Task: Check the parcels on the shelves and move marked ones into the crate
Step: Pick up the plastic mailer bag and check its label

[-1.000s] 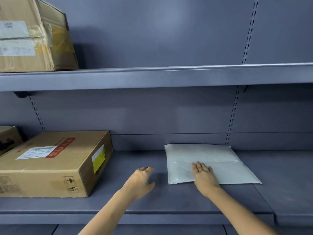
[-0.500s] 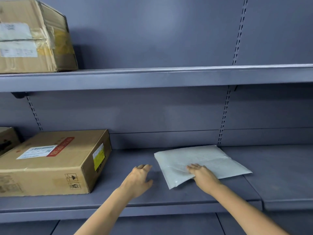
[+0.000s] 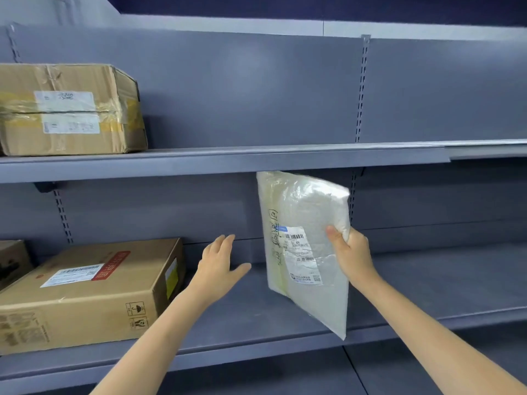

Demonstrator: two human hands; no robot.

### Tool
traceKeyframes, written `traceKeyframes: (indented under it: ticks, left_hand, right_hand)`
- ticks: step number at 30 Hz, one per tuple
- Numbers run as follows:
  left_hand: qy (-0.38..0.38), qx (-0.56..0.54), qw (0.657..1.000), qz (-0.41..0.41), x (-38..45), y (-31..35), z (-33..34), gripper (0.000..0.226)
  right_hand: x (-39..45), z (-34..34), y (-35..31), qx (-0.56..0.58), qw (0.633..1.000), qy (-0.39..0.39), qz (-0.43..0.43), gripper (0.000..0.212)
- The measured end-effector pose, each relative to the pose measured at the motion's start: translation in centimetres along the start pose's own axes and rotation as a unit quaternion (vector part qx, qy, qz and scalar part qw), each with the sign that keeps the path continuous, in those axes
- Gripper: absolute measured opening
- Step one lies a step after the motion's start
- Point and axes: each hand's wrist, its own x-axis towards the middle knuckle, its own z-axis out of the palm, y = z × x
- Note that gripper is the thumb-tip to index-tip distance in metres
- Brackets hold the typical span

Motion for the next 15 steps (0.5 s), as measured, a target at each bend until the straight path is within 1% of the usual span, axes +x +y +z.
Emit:
traceKeyframes:
  ticks: [3, 5, 8, 11, 13, 14, 15]
  left_hand:
    - [0.008, -0.023, 1.0, 0.002, -0.9, -0.2, -1.3, 0.08]
    - [0.009, -0.053, 0.999, 0.0, -1.7, -0.6, -2.2, 0.088]
    - [-0.001, -0.171, 0.985, -0.014, -3.2, -1.6, -3.4, 0.103]
    - [-0.03, -0.278, 0.96, -0.03, -4.8, -2.9, -4.7, 0.12]
    - [-0.065, -0.361, 0.93, -0.039, -6.0, -3.5, -5.6, 0.135]
    - [-0.079, -0.41, 0.907, -0.044, -6.5, -3.8, -6.0, 0.135]
    - [-0.087, -0.455, 0.885, -0.052, -7.0, -4.1, -6.3, 0.128]
  right_hand:
    - [-1.0, -0.3, -1.5, 0.076, 0.997, -0.015, 0.028, 0.037]
    - [-1.8, -0.5, -2.6, 0.12, 0.991, -0.026, 0.046, 0.032]
    - [-3.1, -0.5, -3.7, 0.178, 0.98, -0.054, 0.065, 0.016]
    - [-4.8, 0.3, -4.9, 0.219, 0.968, -0.093, 0.084, 0.014]
    - [-5.9, 1.3, -5.6, 0.241, 0.96, -0.107, 0.097, 0.017]
    - [-6.4, 1.9, -6.0, 0.255, 0.955, -0.111, 0.105, 0.022]
    - [-6.9, 2.6, -6.5, 0.266, 0.951, -0.113, 0.114, 0.028]
